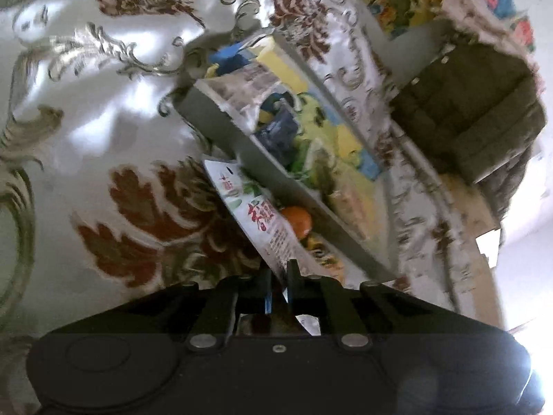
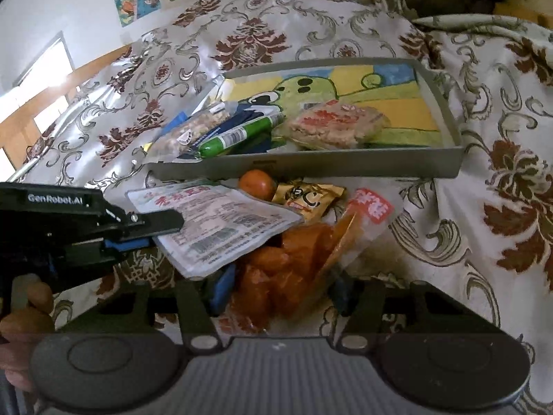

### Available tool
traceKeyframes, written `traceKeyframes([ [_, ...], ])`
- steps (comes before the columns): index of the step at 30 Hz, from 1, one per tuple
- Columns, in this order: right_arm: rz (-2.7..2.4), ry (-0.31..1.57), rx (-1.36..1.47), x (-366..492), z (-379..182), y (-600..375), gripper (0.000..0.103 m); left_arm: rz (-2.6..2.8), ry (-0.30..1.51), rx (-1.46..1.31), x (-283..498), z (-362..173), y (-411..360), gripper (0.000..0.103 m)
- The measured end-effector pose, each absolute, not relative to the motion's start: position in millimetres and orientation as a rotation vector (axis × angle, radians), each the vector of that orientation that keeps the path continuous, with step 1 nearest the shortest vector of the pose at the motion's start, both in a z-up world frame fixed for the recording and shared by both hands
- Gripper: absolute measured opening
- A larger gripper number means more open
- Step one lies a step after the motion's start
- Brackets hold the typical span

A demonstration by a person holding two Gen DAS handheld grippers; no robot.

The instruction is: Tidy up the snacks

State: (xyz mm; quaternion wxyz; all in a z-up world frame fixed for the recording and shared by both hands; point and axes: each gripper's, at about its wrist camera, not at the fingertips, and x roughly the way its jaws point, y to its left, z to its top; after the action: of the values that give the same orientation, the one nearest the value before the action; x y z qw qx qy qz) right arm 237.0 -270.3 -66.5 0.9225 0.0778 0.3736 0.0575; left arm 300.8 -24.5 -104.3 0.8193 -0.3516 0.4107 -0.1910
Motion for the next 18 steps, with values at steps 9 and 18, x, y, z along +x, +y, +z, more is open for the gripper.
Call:
traceKeyframes([
  [9, 0.108, 0.819, 0.244, 224, -59, -281, 0.057, -0.303, 0.963, -0.775, 276, -90, 12, 0.006],
  [18, 0.152, 0.873, 0.207, 203, -52, -271, 0.057, -0.236, 0.976, -0.650, 246, -71, 28, 0.006],
])
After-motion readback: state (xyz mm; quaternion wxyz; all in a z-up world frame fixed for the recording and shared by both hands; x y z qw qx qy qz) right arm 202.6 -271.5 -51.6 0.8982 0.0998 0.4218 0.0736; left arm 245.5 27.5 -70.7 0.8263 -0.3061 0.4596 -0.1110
